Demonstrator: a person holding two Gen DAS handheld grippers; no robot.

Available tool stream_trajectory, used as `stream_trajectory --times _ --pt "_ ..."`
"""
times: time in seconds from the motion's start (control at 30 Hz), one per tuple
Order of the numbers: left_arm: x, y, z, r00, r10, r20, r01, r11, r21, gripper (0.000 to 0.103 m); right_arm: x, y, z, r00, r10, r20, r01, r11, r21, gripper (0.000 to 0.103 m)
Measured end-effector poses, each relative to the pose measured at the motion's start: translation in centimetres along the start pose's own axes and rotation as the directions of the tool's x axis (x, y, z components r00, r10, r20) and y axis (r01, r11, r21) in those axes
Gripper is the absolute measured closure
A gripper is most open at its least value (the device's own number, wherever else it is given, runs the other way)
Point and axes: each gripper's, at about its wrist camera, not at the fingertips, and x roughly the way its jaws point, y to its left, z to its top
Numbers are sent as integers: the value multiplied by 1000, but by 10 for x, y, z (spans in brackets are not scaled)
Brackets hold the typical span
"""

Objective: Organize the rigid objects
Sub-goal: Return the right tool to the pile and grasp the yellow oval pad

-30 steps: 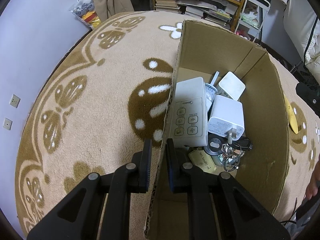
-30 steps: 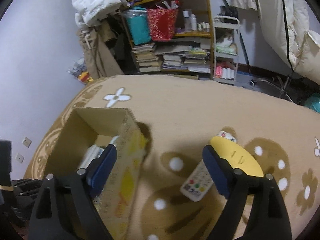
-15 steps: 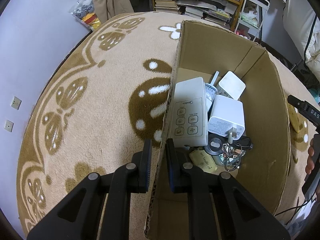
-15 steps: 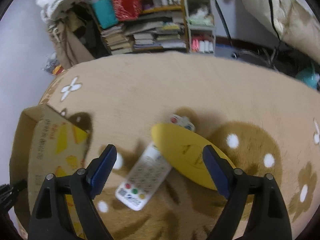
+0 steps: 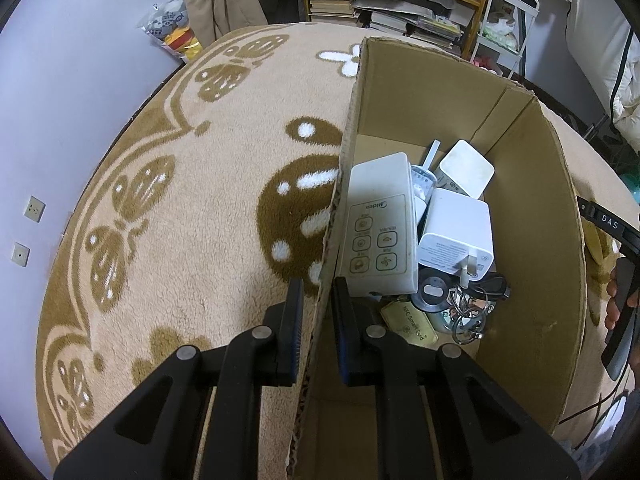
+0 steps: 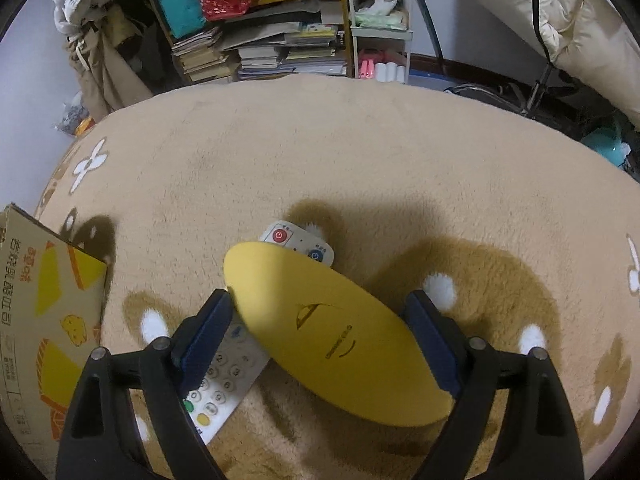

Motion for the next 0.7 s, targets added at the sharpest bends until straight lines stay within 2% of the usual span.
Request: stream_trajectory --times 0.13,0.3,0.5,0.57,0.7 --pt "0 0 0 1000 -2 0 2 1000 -3 89 2 -1 -1 1000 -6 22 6 1000 6 5" --pt "0 0 0 1000 0 0 0 1000 0 89 1 -15 1 999 -28 38 24 995 98 5" --pt "2 0 -1 1000 -7 -1 7 1000 -5 89 -2 -24 -1 997 -66 44 61 990 124 6" --pt "3 0 -1 1000 -7 -1 7 1000 -5 89 -4 -25 -1 996 -76 45 70 989 134 9" --pt "3 1 -1 1000 -6 0 6 1000 -4 89 -9 -29 -7 998 -54 45 46 985 166 25"
